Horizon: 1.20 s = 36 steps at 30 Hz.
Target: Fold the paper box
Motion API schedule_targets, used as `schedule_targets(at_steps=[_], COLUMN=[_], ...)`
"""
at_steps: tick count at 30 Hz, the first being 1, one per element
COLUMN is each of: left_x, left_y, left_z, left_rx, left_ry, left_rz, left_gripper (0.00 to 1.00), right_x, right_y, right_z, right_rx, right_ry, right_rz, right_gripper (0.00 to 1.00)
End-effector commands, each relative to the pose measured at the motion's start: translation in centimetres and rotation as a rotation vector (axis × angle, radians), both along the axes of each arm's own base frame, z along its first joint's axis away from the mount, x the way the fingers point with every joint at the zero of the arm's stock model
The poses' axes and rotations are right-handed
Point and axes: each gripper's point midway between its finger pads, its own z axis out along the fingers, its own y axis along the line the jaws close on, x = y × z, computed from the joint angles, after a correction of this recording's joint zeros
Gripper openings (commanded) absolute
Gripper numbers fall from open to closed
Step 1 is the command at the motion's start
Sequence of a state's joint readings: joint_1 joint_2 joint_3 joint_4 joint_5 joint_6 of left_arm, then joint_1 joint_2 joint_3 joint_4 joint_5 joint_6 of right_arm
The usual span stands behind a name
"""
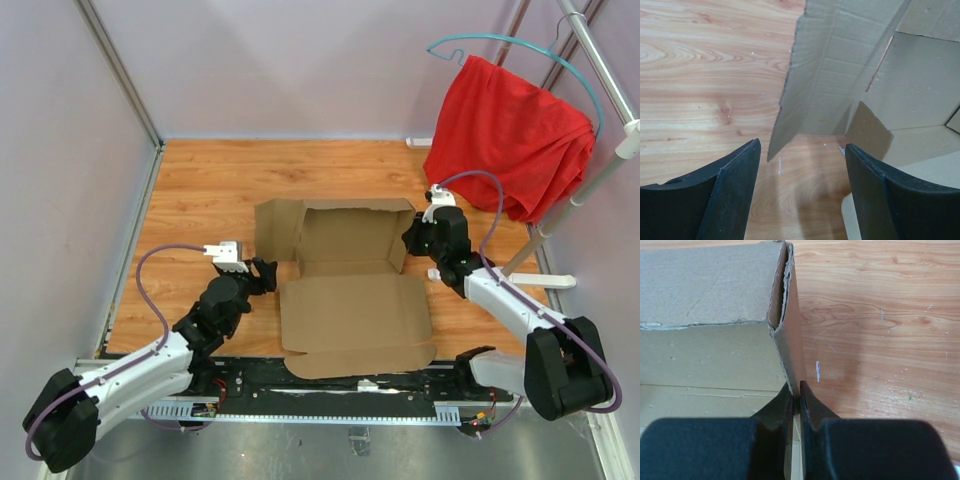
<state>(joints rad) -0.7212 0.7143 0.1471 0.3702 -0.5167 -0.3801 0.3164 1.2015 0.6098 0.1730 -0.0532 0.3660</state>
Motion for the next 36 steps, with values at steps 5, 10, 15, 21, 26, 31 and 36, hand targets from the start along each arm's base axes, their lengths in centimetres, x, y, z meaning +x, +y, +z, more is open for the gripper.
schedule_targets(at_steps=[5,10,15,21,26,31,36], left_x=[0.8,1.3,2.0,1.6,-0.2,-1.9,-2.1], left_y=[0.3,-0.2,-0.7,-1.5,-2.9,-4.8,-5.9], left_z=[3.8,3.8,3.3,4.5,6.4,5.7,4.2], left_rx=[-0.045,-0.023,-0.005,-0.02,-0.095,-0.12,-0.092], left_ry=[-0.156,-0.167,-0.15,-0.162,-0.216,-0.21,-0.179], left_rz=[0.005,-0.013,-0.025,-0.076,-0.197,-0.336,-0.398], left_gripper=[0.73,0.63,0.27,0.0,0.0,0.05,0.32], right_x=[-0.5,-0.6,-0.6,-0.4,-0.4,-0.4,-0.5], right_y=[0.1,0.5,0.5,0.4,0.6,1.0,1.3], right_z=[1.7,1.6,1.6,1.3,0.6,0.2,0.0], right_rx=[0.013,0.025,0.02,0.018,0.028,0.035,0.028], right_ry=[-0.026,-0.024,-0.023,-0.021,-0.005,0.012,0.012], right_rz=[0.037,0.055,0.058,0.053,0.05,0.064,0.076], right_gripper=[0.01,0.01,0.01,0.01,0.01,0.01,0.01])
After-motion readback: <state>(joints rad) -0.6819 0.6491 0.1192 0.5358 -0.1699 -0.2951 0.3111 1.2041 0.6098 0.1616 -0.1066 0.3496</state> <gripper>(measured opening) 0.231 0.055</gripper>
